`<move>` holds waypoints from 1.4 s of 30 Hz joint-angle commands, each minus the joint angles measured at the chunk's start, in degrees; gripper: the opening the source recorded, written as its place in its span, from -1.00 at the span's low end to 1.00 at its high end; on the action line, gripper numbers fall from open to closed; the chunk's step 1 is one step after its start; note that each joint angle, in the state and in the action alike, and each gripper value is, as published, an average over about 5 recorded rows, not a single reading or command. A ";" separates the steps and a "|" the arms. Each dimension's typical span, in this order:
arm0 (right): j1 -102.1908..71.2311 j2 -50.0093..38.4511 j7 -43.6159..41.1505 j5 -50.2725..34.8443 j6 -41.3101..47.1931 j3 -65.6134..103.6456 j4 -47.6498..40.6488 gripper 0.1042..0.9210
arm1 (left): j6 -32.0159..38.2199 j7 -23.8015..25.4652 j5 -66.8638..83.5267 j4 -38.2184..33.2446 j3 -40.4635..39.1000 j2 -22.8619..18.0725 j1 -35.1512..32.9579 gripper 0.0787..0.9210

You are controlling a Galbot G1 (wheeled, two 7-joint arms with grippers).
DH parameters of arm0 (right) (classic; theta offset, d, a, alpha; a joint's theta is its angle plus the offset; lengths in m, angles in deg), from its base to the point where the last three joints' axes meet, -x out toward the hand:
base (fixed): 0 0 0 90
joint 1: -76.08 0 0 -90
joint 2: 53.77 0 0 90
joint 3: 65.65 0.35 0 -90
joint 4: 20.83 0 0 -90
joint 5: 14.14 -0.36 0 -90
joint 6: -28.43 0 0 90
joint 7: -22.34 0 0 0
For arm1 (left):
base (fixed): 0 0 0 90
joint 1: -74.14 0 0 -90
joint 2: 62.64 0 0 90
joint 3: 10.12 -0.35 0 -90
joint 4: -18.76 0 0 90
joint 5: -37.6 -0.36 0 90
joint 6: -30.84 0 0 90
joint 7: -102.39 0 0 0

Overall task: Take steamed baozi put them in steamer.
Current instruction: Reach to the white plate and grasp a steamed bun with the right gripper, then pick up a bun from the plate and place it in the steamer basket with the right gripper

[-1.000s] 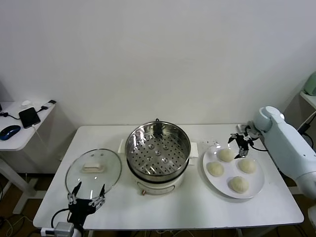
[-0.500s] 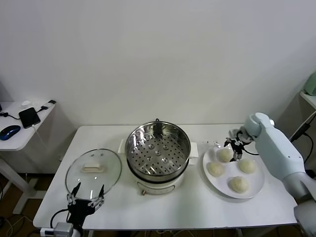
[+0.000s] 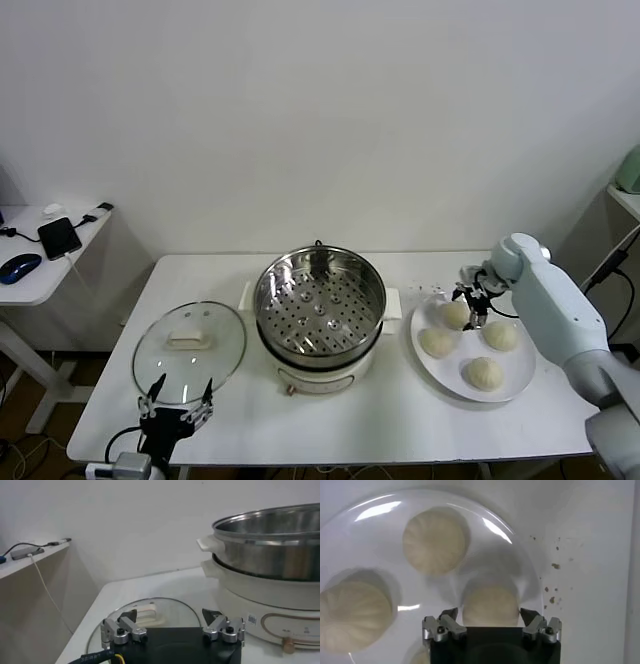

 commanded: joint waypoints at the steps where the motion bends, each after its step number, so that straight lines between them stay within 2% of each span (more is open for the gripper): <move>1: 0.01 0.42 0.42 0.37 -0.05 0.11 -0.53 0.76 | -0.06 0.02 0.02 0.04 0.03 -0.02 -0.02 0.77; 7: -0.09 0.28 0.68 0.51 -0.11 0.29 -0.54 0.71 | -0.11 0.01 0.05 0.27 -0.11 -0.07 0.19 0.77; 17: -0.22 -0.04 1.03 -0.35 -0.11 0.84 0.12 0.09 | -0.28 0.02 0.10 0.37 -0.20 -0.11 0.42 0.77; 23: 1.03 -2.93 -0.19 -4.18 0.98 -0.96 4.53 0.01 | -0.28 -0.02 0.09 0.52 -0.61 -0.01 0.63 0.77; 29: 7.75 -7.94 -2.17 -16.85 5.82 -9.83 12.62 0.01 | -0.25 0.02 0.23 1.03 -1.46 0.01 1.49 0.77; 33: 19.42 -8.62 -5.34 -27.57 9.13 -20.56 16.06 0.01 | -0.16 -0.07 0.30 1.29 -1.55 0.22 2.04 0.77; 37: 33.06 -4.18 -8.18 -37.51 10.49 -31.60 12.95 0.01 | 0.14 -0.49 0.17 1.40 -1.24 0.37 2.53 0.77; 42: 41.54 7.53 -12.83 -44.89 7.20 -37.77 3.94 0.01 | 0.47 -1.05 0.81 1.45 -0.58 0.56 2.89 0.77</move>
